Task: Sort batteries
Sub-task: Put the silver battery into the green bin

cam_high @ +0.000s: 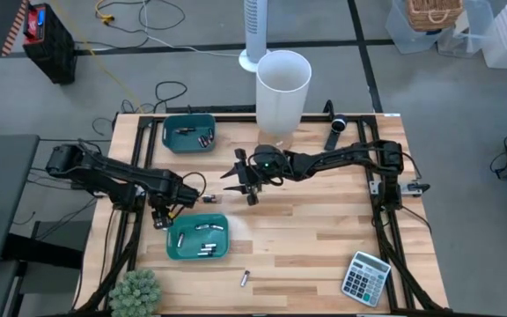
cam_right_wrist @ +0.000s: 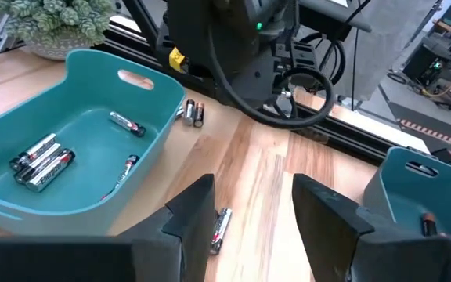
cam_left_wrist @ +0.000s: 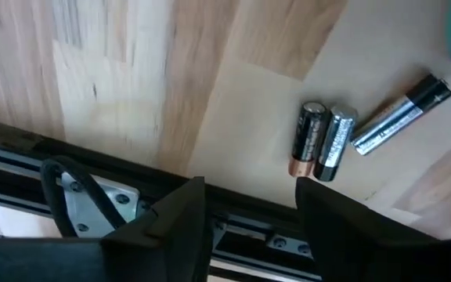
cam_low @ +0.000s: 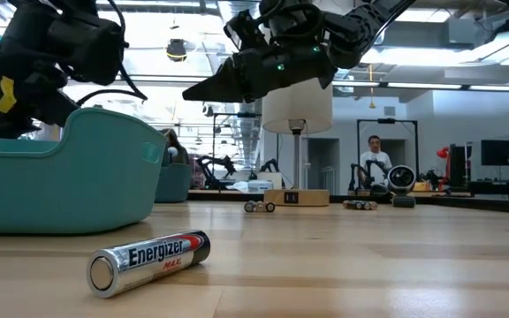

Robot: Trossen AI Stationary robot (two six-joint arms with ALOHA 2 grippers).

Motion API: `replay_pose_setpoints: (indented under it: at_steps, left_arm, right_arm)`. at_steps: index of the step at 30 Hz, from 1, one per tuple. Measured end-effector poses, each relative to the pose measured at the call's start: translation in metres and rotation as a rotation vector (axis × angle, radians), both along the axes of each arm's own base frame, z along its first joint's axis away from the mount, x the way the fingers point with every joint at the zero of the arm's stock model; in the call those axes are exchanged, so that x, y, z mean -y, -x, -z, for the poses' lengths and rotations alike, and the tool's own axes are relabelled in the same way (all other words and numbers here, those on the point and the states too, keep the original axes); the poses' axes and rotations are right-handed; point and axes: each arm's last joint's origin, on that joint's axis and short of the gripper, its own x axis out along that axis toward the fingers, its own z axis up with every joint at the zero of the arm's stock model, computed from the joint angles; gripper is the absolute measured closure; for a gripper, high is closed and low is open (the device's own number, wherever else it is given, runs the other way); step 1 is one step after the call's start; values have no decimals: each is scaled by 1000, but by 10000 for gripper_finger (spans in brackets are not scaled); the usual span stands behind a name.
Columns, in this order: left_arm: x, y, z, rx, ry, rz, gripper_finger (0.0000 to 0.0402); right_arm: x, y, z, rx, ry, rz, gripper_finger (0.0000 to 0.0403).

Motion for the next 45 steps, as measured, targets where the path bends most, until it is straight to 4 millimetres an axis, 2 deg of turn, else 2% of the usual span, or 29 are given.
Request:
replay_pose_setpoints:
  at_steps: [7,14,26,45]
  left_arm:
    - [19,1,0,-9,18,50,170]
    - [40,5,1,4,7,25,164]
    - [65,21,29,64,-2,32,164]
    - [67,21,32,141,-94,-7,171]
  right_arm:
    - [0,0,1,-6,-1,0,214]
    - [0,0,1,-11,-1,0,214]
    - [-4,0,2,-18,-3,-8,214]
    - [-4,0,2,-19,-3,-7,214]
